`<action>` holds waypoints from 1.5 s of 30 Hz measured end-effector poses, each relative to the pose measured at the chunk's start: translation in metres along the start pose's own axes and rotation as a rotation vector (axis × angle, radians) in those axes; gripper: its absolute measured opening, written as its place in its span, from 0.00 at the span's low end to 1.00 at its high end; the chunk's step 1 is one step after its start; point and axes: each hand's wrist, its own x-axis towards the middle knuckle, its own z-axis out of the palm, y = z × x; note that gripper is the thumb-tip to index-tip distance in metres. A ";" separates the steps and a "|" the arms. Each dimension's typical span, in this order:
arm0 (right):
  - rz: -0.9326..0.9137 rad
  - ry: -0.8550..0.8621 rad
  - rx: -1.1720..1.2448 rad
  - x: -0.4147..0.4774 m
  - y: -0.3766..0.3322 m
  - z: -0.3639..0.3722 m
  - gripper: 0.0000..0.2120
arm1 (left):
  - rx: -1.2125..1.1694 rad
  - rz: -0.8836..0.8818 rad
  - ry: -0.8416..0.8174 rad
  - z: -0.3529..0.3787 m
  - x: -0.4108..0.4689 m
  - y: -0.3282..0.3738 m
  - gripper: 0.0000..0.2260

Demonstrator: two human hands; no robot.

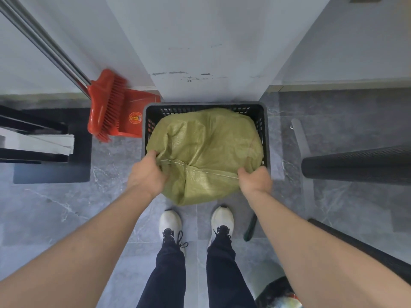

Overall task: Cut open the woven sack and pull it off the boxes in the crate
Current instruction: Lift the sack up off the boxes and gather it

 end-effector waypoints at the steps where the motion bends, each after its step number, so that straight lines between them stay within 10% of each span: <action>1: 0.003 0.014 0.044 -0.003 -0.004 -0.002 0.20 | -0.025 0.011 0.008 -0.004 -0.004 0.002 0.16; 34: -0.289 0.325 0.846 -0.161 -0.075 -0.086 0.08 | -0.951 0.168 0.101 -0.110 -0.115 0.039 0.16; 45: -0.226 0.319 0.841 -0.155 -0.098 -0.155 0.08 | -1.007 0.080 0.485 -0.164 -0.128 0.062 0.19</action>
